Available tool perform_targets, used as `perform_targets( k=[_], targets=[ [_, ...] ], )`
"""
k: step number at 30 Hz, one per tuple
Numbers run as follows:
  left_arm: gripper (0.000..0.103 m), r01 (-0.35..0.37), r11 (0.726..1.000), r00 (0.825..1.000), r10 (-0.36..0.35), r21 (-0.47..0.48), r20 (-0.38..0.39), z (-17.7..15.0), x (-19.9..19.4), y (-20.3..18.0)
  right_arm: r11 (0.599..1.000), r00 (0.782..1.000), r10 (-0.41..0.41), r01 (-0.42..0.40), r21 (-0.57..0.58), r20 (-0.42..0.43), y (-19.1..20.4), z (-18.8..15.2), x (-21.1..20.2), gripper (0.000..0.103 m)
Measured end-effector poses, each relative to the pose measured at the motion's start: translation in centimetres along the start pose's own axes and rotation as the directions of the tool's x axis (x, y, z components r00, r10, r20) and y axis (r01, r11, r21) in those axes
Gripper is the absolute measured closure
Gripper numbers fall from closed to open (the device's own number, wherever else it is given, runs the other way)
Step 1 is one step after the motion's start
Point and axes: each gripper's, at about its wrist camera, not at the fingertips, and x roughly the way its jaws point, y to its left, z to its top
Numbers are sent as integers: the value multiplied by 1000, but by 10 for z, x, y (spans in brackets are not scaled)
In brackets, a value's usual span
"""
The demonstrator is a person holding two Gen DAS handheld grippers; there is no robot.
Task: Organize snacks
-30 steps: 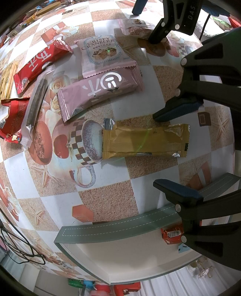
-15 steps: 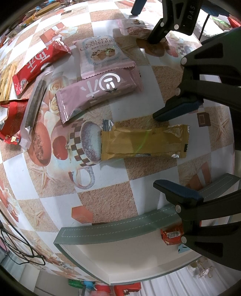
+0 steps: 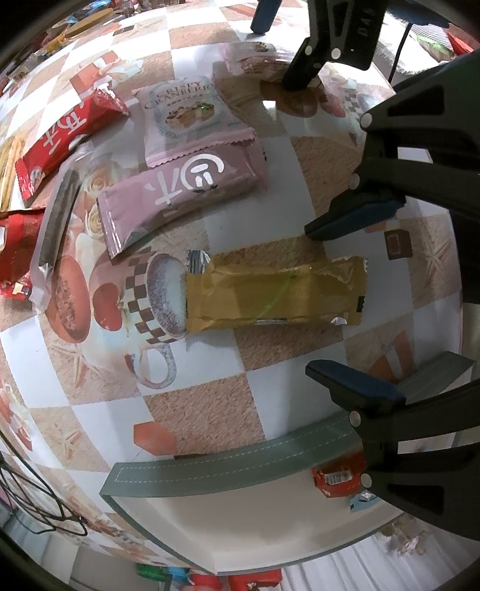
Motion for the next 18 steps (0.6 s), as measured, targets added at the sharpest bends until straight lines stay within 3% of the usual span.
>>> perform_targets(
  k=[9, 12, 14, 15, 18],
  targets=[
    [35, 21, 1000, 1000, -21, 13, -6, -9, 3, -4, 1000, 1000, -4, 4, 2, 4, -2, 12, -4, 3],
    [44, 48, 999, 999, -48, 6, -8, -15, 4, -4, 1000, 999, -1, 1, 0, 36, -1, 11, -12, 20],
    [54, 66, 998, 998, -66, 10, -10, -18, 3, -7, 1000, 997, 2, 0, -27, 74, 3, 16, -23, 40],
    [60, 69, 998, 998, -68, 15, -9, -19, 3, -8, 999, 997, 5, -2, -36, 82, 4, 17, -25, 58],
    [62, 64, 997, 998, -63, 40, -5, -23, 3, -12, 998, 996, 15, -10, -57, 88, 6, 28, -32, 63]
  ],
)
